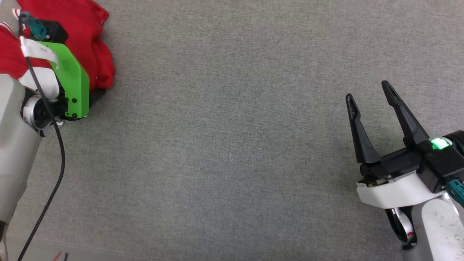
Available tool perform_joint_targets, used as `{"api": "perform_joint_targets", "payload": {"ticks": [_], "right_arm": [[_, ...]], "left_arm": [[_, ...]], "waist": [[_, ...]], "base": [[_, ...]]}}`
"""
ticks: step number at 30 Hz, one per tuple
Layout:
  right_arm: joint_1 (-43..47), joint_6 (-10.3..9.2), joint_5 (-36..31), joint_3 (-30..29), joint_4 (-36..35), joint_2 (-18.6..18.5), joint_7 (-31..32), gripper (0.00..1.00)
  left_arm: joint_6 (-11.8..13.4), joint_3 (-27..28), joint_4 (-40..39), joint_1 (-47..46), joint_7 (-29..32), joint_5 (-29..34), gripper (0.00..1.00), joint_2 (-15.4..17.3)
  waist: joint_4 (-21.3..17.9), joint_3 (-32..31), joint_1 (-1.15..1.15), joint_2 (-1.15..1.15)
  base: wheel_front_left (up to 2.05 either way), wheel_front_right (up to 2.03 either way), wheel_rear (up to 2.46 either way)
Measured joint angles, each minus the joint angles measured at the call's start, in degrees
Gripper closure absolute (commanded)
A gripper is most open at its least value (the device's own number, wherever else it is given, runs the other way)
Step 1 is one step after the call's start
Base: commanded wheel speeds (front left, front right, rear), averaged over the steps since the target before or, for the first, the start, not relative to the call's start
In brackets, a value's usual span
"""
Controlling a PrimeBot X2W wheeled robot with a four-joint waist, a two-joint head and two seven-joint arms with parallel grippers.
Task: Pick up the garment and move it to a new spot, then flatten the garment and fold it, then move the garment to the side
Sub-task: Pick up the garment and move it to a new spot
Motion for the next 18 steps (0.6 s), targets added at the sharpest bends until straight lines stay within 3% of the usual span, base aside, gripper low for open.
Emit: {"api": "perform_joint_targets", "payload": {"ticks": [2,3,4,5,8,9,12,18], "right_arm": [[0.0,0.00,0.0,0.0,0.2,0.0,0.0,0.00],[0.0,-0.01,0.0,-0.1,0.3,0.0,0.0,0.00],[0.0,-0.01,0.0,-0.2,0.4,0.1,0.0,0.00],[0.0,-0.01,0.0,-0.3,0.5,0.1,0.0,0.00],[0.0,-0.01,0.1,-0.8,0.8,0.4,0.0,0.00],[0.0,-0.01,0.2,-0.9,1.2,0.8,0.0,0.00],[0.4,-0.01,0.3,-1.1,1.4,1.5,0.0,0.00],[1.9,0.00,0.8,-1.6,1.8,3.2,-0.1,0.00]], "left_arm": [[0.0,0.0,1.4,-0.3,-0.1,-0.8,0.00,0.1],[-0.1,-0.1,1.8,-0.5,-0.1,-1.3,0.35,0.1],[-0.2,-0.3,2.0,-0.7,-0.4,-1.3,0.61,0.2],[-0.3,-0.8,2.1,-0.8,-0.9,-1.3,1.00,0.5],[-0.2,-2.6,1.9,-0.9,-5.1,-1.0,1.00,1.0],[-0.1,-5.3,1.1,-1.0,-10.5,0.4,1.00,1.7],[-0.2,-6.9,-1.0,-1.2,-17.0,1.2,1.00,1.9],[-0.2,-9.6,-6.1,-5.3,-24.3,4.0,1.00,4.0]], "waist": [[-0.6,0.5,0.00,0.01],[-0.8,0.7,0.00,0.01],[-1.0,0.8,0.00,0.01],[-1.1,0.9,0.00,0.01],[-1.1,0.4,0.00,0.00],[-1.0,-0.8,0.00,0.00],[-0.6,-2.9,0.01,0.00],[-0.2,-7.7,0.00,0.00]], "base": [[0.00,0.00,0.00],[0.00,0.00,0.00],[0.00,0.00,0.00],[0.00,0.00,0.00],[0.00,0.00,0.00],[0.00,0.00,0.00],[0.00,0.00,0.00],[0.00,0.00,0.00]]}}
